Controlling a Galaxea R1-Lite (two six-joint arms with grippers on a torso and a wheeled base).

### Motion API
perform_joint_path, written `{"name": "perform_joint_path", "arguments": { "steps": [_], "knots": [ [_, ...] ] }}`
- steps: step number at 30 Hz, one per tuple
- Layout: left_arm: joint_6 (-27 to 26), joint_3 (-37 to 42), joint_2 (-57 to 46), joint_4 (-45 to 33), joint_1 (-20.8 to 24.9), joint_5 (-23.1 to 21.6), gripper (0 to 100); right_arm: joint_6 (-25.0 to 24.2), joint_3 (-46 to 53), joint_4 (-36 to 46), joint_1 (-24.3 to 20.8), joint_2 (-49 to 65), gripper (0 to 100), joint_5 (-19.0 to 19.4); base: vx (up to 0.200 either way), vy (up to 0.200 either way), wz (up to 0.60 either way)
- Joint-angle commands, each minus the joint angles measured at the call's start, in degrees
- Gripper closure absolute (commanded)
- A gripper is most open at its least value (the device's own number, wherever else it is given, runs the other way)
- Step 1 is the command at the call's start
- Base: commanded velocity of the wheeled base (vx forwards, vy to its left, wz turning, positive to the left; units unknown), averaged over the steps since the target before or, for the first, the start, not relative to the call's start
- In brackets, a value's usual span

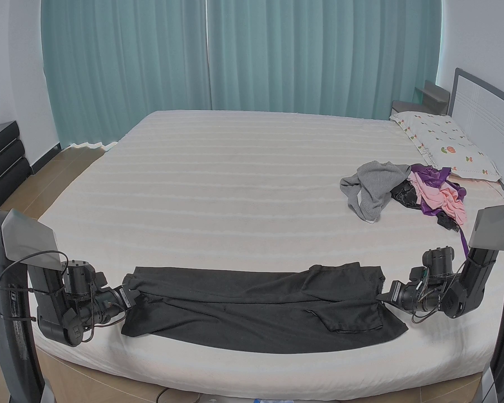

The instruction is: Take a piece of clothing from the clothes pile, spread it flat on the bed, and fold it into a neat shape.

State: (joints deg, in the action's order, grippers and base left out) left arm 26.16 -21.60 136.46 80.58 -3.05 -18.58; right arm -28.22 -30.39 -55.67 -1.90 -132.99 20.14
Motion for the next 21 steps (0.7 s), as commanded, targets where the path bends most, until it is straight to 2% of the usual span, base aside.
{"name": "perform_joint_path", "arguments": {
  "steps": [1,7,17,18,19,20,21],
  "knots": [
    [0.03,-0.11,0.38,0.02,-0.03,0.03,100,-0.08,0.16,-0.05,1.11,0.71,100,-0.01,0.000,0.000,0.00],
    [0.03,-0.46,0.74,0.02,-0.03,0.03,100,0.01,-0.46,-0.05,3.57,0.45,100,-0.10,0.000,0.000,0.00],
    [0.03,-0.72,1.09,0.02,0.15,0.03,100,0.10,-0.37,0.04,3.66,0.01,100,-0.10,0.000,0.000,0.00],
    [0.03,-0.72,1.09,0.02,0.15,0.03,100,0.10,-0.37,0.04,3.66,0.01,0,-0.10,0.000,0.000,0.00],
    [0.03,-0.63,1.00,0.02,0.15,0.03,100,0.10,-0.28,0.04,3.66,0.01,0,-0.10,0.000,0.000,0.00],
    [0.03,-0.72,1.00,0.02,0.24,0.03,0,0.10,-0.19,0.04,3.66,-0.08,0,-0.10,0.000,0.000,0.00],
    [0.12,-0.63,1.00,0.02,0.24,0.03,0,0.10,-0.19,0.04,3.57,0.01,0,-0.10,0.000,0.000,0.00]
  ]
}}
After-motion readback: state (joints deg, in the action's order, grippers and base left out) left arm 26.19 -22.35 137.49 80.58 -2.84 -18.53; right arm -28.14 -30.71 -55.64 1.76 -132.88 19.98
